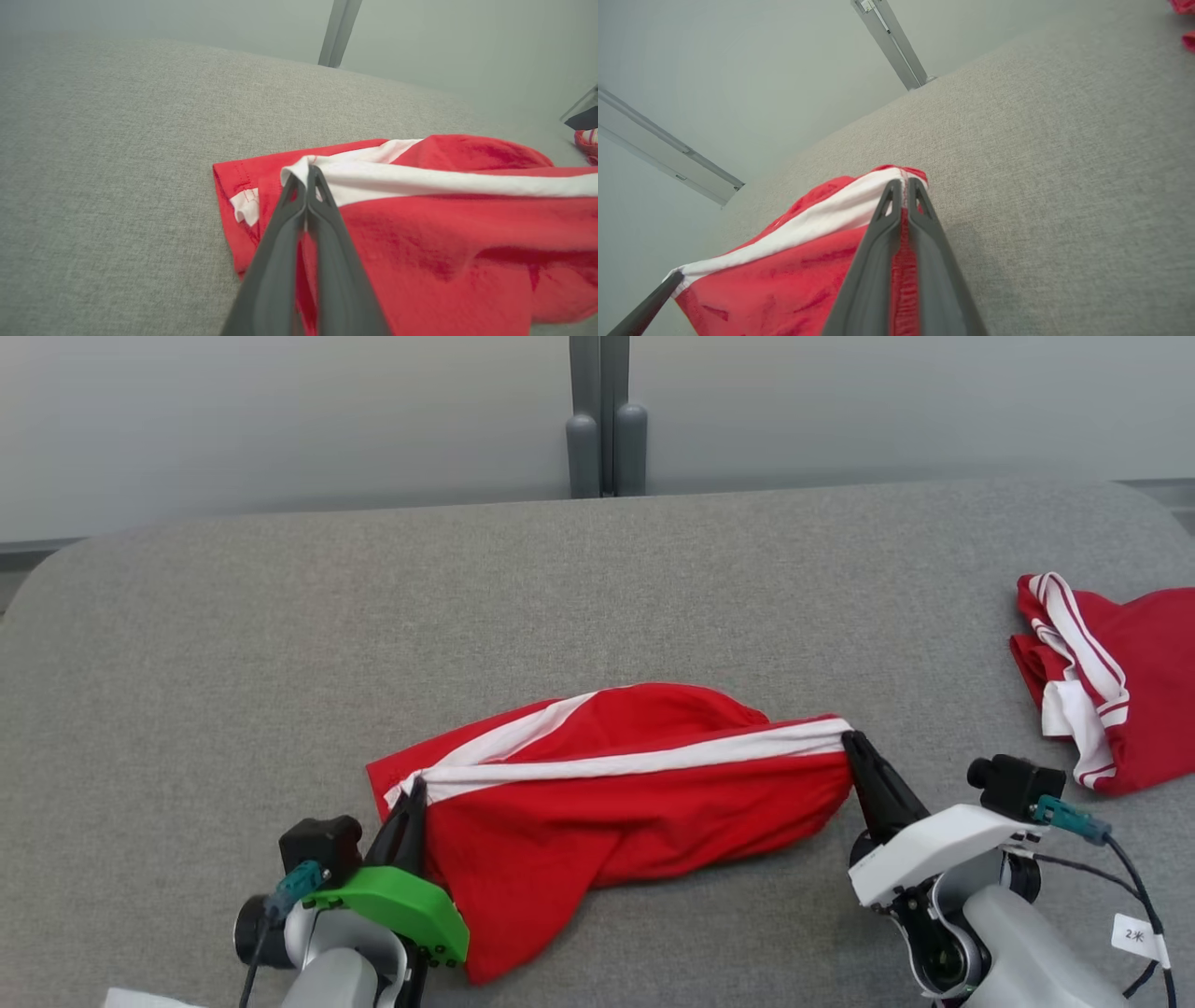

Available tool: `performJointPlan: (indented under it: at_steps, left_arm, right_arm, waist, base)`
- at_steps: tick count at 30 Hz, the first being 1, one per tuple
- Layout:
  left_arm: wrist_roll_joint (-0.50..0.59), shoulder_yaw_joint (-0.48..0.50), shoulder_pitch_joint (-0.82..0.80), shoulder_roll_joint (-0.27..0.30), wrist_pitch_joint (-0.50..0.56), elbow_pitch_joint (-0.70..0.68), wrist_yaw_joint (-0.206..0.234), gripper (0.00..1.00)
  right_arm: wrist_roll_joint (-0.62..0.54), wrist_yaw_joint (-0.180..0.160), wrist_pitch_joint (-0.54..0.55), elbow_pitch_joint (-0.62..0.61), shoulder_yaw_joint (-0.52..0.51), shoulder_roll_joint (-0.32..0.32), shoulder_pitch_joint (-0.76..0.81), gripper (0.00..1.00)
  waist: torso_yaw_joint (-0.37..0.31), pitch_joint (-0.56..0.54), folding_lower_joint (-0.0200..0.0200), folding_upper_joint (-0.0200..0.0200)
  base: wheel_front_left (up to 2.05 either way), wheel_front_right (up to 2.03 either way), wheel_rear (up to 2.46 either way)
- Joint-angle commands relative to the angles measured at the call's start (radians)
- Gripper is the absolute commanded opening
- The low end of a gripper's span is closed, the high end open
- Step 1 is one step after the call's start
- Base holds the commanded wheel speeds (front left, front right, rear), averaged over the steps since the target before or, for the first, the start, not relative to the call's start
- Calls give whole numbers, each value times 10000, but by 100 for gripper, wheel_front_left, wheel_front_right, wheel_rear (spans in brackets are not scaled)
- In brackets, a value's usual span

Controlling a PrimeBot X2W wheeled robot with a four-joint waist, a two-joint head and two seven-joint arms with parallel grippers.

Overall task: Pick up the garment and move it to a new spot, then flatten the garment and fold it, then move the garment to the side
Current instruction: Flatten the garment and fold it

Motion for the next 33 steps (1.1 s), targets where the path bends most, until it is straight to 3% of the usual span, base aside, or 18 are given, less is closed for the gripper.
performJointPlan:
  at_steps: [1, 6, 12, 16, 19, 26, 33]
  left_arm:
    - [191, -19, -252, 135, -24, -36, -161, 0]
    - [741, -630, -2657, 729, 553, 107, -669, 0]
    - [1517, -1184, -7529, 1520, 1328, 207, -882, 0]
    - [1826, -1175, -9949, 1745, 935, 842, -902, 0]
    - [1882, -1095, -10904, 1768, 507, 1409, -888, 0]
    - [1415, -825, -10595, 1616, 42, 2123, -902, 0]
    - [777, -129, -6999, 1267, -27, 1697, -912, 0]
  right_arm:
    - [-127, -3, -29, -144, -35, -102, -160, 0]
    - [-668, -3, 28, -200, -48, -466, -2099, 0]
    - [-2061, -3, 189, 677, -543, -895, -6848, 0]
    - [-3134, -6, 34, 1593, -1171, -762, -9332, 0]
    - [-3649, -9, -34, 2041, -1369, -649, -10208, 0]
    - [-3795, -11, -30, 1828, -1116, -593, -9376, 0]
    - [-2825, -10, -33, 1047, 187, -799, -5915, 0]
  waist:
    - [-44, -283, 0, 0]
    - [-13, 686, 0, 0]
    - [-13, 2315, 0, 0]
    - [-68, 2613, 0, 0]
    - [-128, 2665, 0, 0]
    - [-217, 3148, 0, 0]
    - [-254, 3037, 0, 0]
  base:
    - [0, 0, 0]
    - [0, 0, 0]
    - [0, 0, 0]
    - [0, 0, 0]
    - [0, 0, 0]
    - [0, 0, 0]
    - [0, 0, 0]
